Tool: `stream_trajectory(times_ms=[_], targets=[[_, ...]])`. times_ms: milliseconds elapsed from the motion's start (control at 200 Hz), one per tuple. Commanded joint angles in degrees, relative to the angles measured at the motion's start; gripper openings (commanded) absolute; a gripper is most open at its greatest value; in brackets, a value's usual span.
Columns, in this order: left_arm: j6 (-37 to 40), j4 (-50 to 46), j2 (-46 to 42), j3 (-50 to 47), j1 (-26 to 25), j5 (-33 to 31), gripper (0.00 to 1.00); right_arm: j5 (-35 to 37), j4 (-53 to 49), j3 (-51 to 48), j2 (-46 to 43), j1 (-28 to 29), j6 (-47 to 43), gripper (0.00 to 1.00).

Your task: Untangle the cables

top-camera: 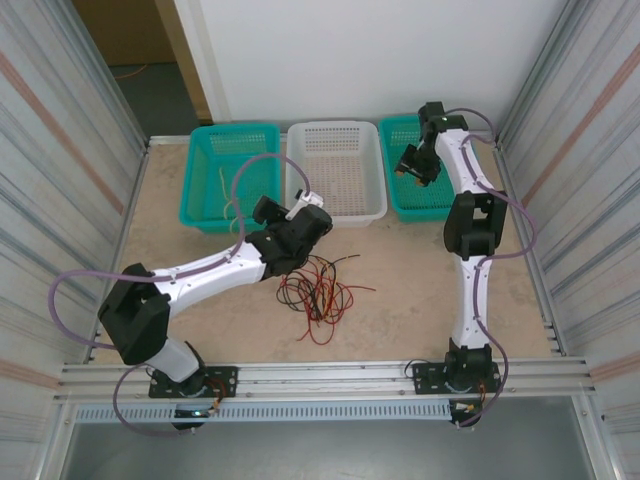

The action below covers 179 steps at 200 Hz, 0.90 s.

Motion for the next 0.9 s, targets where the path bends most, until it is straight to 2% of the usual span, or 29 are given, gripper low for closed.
stream_trajectory(times_ms=[0, 496, 731, 777, 817, 852, 892], targets=[[2.1, 4.1, -2.3, 0.2, -1.3, -5.3, 0.98, 1.2, -3.7, 3.1, 2.0, 2.0, -2.3, 0.50], [2.9, 9.3, -3.4, -2.8, -2.2, -4.4, 0.99, -4.0, -2.6, 6.6, 3.2, 3.5, -2.4, 0.50], [1.3, 6.8, -2.8, -2.0, -2.1, -2.0, 0.99, -2.3, -2.7, 8.9, 2.5, 4.6, -2.0, 0.53], [-1.4, 3.4, -3.2, -0.8, -1.7, 0.4, 0.99, -1.0, -2.7, 9.1, 1.1, 4.5, -1.7, 0.57], [-5.6, -0.7, -4.2, 0.6, -0.4, 5.2, 0.99, 0.0, -2.6, 9.1, -0.5, 4.4, -1.5, 0.60], [-10.0, -4.8, -5.5, 1.5, 1.7, 10.9, 0.99, 0.8, -2.6, 9.1, -2.1, 4.3, -1.3, 0.62], [-16.0, -7.2, -7.6, 1.6, 5.5, 22.6, 0.99, 1.5, -2.6, 8.9, -3.9, 4.3, -1.1, 0.64]])
